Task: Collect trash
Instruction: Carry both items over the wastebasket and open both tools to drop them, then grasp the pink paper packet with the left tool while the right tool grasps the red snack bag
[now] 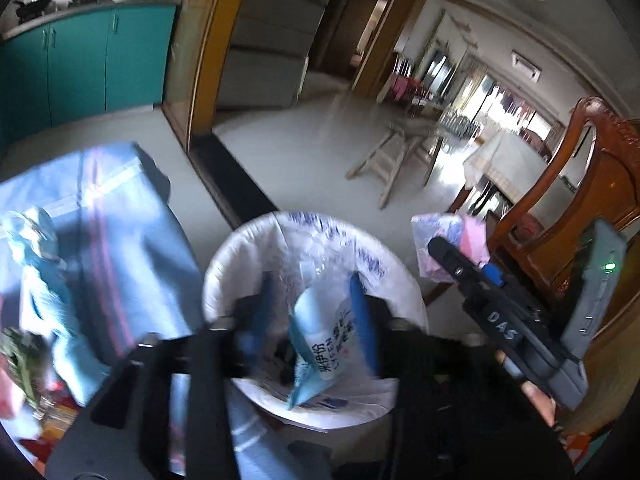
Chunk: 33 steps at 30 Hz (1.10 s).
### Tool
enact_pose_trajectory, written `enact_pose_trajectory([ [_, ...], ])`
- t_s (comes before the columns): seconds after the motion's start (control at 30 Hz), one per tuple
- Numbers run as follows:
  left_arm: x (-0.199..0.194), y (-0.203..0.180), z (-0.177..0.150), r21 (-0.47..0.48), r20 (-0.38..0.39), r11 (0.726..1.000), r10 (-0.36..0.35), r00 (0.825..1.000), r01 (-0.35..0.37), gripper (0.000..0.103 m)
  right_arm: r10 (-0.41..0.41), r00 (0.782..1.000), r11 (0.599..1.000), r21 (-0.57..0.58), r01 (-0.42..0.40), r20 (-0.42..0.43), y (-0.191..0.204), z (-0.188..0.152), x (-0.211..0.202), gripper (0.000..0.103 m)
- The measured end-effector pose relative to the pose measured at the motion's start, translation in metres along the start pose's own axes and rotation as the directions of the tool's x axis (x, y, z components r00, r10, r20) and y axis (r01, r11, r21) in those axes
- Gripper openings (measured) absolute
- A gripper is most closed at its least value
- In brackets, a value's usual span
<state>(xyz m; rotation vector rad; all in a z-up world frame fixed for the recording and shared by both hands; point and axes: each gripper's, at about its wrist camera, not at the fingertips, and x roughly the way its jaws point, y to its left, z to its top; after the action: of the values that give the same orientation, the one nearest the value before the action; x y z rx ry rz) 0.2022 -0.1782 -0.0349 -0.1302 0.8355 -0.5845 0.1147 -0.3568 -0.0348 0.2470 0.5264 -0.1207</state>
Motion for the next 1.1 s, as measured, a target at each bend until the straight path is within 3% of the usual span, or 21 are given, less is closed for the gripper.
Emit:
enact_pose_trajectory([
  [0.07,0.006,-0.001,-0.003,-0.032,-0.026,0.999,-0.038,0.999,0.037,0.072,0.006,1.0,1.0,-0.006,-0.006,-0.013,0.0,0.0,0.001,0.054],
  [0.13,-0.001,0.004,-0.002,-0.055,-0.013,0.997,-0.049,0.999,0.049,0.077,0.017,0.999,1.0,-0.025,-0.018,-0.031,0.005,-0.002,0.004,0.054],
  [0.3,-0.046,0.034,0.004,-0.094,0.064,0.994,0.054,0.996,-0.048,0.083,0.039,0.998,0.997,-0.068,-0.042,-0.055,0.021,-0.004,0.009,0.058],
  [0.4,-0.076,0.052,0.012,-0.122,0.118,0.987,0.121,0.986,-0.107,0.087,0.057,0.997,0.995,-0.076,-0.061,-0.053,0.031,-0.004,0.009,0.069],
  [0.47,-0.1,0.068,0.016,-0.151,0.157,0.977,0.171,0.973,-0.148,0.089,0.063,0.997,0.994,-0.082,-0.066,-0.037,0.04,-0.004,0.008,0.083],
  [0.63,-0.148,0.109,0.005,-0.189,0.203,0.941,0.319,0.926,-0.282,0.094,0.119,0.993,0.986,-0.11,-0.121,-0.029,0.062,-0.003,0.007,0.087],
  [0.7,-0.16,0.126,-0.001,-0.203,0.221,0.914,0.392,0.893,-0.351,0.094,0.182,0.982,0.97,-0.158,-0.187,-0.045,0.082,-0.006,0.007,0.087],
  [0.73,-0.169,0.14,-0.007,-0.234,0.237,0.888,0.448,0.862,-0.397,0.094,0.219,0.974,0.958,-0.177,-0.227,-0.063,0.09,-0.008,0.007,0.087],
  [0.77,-0.174,0.15,-0.011,-0.262,0.246,0.871,0.477,0.844,-0.415,0.094,0.298,0.948,0.925,-0.212,-0.316,-0.114,0.106,-0.013,0.008,0.087],
  [0.83,-0.184,0.175,-0.016,-0.327,0.235,0.842,0.512,0.826,-0.428,0.094,0.422,0.885,0.851,-0.252,-0.462,-0.197,0.131,-0.024,0.005,0.087],
  [0.87,-0.187,0.188,-0.018,-0.357,0.215,0.837,0.507,0.835,-0.415,0.094,0.487,0.838,0.791,-0.282,-0.542,-0.244,0.15,-0.034,0.0,0.087],
  [0.9,-0.191,0.201,-0.018,-0.373,0.205,0.838,0.492,0.846,-0.398,0.094,0.522,0.809,0.747,-0.313,-0.587,-0.27,0.164,-0.041,-0.006,0.087],
  [0.97,-0.197,0.22,-0.024,-0.417,0.189,0.834,0.469,0.862,-0.362,0.094,0.563,0.767,0.674,-0.367,-0.641,-0.307,0.186,-0.053,-0.017,0.086],
  [1.1,-0.198,0.231,-0.033,-0.435,0.159,0.818,0.48,0.863,-0.376,0.094,0.624,0.679,0.532,-0.426,-0.732,-0.387,0.22,-0.075,-0.033,0.086],
])
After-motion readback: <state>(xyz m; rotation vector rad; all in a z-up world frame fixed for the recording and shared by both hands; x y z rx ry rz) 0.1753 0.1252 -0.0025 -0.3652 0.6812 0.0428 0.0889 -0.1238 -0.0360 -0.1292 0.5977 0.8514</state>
